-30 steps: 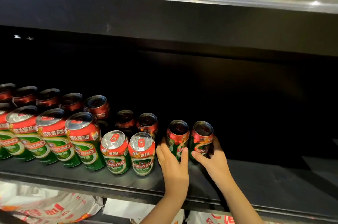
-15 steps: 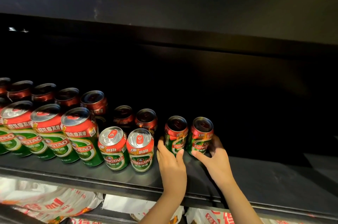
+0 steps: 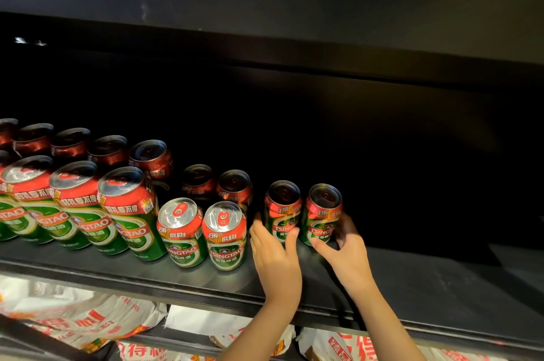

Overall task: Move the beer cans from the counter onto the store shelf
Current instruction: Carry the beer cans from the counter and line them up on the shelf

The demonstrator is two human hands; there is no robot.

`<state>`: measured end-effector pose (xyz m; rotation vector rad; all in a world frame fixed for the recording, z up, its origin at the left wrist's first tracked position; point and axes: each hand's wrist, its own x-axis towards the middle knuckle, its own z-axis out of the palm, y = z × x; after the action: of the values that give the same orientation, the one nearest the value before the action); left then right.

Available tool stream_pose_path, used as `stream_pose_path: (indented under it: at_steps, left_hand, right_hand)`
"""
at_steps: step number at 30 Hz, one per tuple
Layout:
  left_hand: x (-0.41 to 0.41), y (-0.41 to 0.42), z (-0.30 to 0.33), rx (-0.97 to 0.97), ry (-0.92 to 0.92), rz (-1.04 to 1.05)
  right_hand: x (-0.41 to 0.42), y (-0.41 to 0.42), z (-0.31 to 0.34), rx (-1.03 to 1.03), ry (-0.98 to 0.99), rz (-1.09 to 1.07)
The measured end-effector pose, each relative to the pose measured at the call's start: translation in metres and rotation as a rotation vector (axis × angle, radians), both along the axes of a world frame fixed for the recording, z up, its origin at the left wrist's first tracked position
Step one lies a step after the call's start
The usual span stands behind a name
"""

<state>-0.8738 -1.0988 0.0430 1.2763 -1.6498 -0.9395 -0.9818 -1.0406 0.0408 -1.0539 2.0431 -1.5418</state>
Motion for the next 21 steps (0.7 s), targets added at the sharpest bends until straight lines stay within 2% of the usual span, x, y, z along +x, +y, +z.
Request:
stream_pose_path:
  at_steps: [3, 10, 16, 21]
  left_hand:
    - [0.003, 0.004, 0.003, 0.016, 0.069, -0.02]
    - [0.004, 0.004, 0.002, -0.092, -0.055, 0.015]
    - [0.005, 0.007, 0.007, 0.003, 0.094, 0.027]
    - [0.008, 0.02, 0.009, 0.003, -0.037, -0.038]
  right_hand:
    - [0.001, 0.0, 0.001, -0.011, -0.004, -0.01]
    - [0.01, -0.003, 0.006, 0.003, 0.012, -0.058]
    - [0.011, -0.006, 0.006, 0.001, 0.016, -0.075]
    - [0.014, -0.006, 0.009, -0.015, 0.037, -0.086]
